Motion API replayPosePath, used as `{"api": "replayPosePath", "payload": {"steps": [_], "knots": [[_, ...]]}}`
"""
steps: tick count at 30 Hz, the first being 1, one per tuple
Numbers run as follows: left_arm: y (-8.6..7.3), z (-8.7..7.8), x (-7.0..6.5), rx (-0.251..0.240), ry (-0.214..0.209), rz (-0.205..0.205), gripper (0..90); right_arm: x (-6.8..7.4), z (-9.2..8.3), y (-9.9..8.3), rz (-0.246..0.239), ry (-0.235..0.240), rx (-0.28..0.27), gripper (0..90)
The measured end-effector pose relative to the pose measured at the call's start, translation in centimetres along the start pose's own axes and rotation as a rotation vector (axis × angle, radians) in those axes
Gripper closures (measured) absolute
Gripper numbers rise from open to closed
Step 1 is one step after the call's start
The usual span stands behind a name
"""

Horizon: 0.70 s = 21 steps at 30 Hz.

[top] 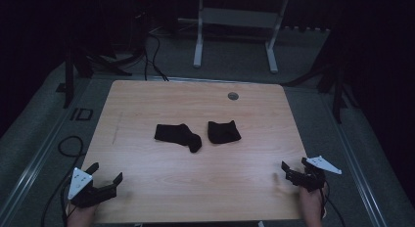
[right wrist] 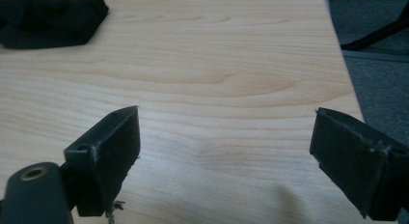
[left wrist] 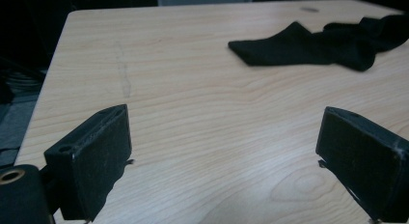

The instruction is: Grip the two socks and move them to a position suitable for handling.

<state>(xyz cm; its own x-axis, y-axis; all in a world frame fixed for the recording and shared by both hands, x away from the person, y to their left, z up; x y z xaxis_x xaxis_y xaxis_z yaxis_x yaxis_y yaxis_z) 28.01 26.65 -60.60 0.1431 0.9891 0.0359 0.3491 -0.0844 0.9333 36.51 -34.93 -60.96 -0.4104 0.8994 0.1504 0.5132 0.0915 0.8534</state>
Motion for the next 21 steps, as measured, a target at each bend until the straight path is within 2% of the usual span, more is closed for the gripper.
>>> {"api": "replayPosePath", "payload": {"steps": [1,3,6,8,9,10,11,12,13,15,18,21], "knots": [[-0.1,0.0,0.1,0.006,0.002,-0.004,5.9,0.0,0.0,0.0,-0.009,-0.01,-0.005,13.7],[0.0,0.0,0.2,0.005,0.007,-0.019,5.9,0.1,-0.1,0.0,-0.014,-0.01,-0.007,13.0],[-0.1,0.0,0.2,0.023,0.003,-0.047,5.9,0.2,-0.2,0.1,-0.022,0.008,-0.019,12.7],[-0.1,0.0,0.2,0.023,0.003,-0.047,5.9,0.3,-0.1,0.1,-0.028,0.022,-0.014,12.7],[-0.4,0.1,-0.2,0.075,-0.031,-0.06,5.9,0.6,0.0,0.0,-0.042,0.046,-0.001,12.5],[-0.4,0.1,-0.2,0.075,-0.031,-0.06,5.9,0.6,0.0,0.0,-0.042,0.046,-0.001,12.5],[-0.4,0.1,-0.2,0.075,-0.031,-0.06,5.9,0.9,0.0,-0.1,-0.064,0.058,0.009,12.4],[-0.5,0.1,-0.9,0.104,-0.09,-0.074,5.9,1.3,0.1,-0.2,-0.096,0.075,0.025,12.1],[-0.5,0.1,-1.1,0.11,-0.109,-0.08,5.9,1.5,0.1,-0.2,-0.106,0.077,0.027,12.0],[-0.4,0.2,-1.6,0.131,-0.121,-0.067,5.8,1.9,0.3,-0.3,-0.132,0.092,0.047,12.0],[-0.3,0.4,-2.3,0.135,-0.148,-0.041,5.8,3.1,0.6,-0.2,-0.126,0.164,0.071,12.1],[0.1,0.8,-2.7,0.125,-0.163,-0.037,5.0,4.3,1.0,0.2,-0.142,0.214,0.09,12.4]]}}
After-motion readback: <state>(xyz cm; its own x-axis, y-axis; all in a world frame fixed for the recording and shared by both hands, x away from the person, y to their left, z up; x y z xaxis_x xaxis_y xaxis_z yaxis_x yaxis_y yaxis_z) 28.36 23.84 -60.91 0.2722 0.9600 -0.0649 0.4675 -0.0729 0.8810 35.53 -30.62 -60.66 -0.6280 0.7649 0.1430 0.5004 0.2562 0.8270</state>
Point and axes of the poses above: each handheld gripper's, and its own axes: z roughly forward along the jaws, y roughly out of its top, x roughly to its left, the point moved 9 cm from there along z, roughly forward along the jaws, and after that the axes turned 10 degrees about y, right-handed, at the moved point
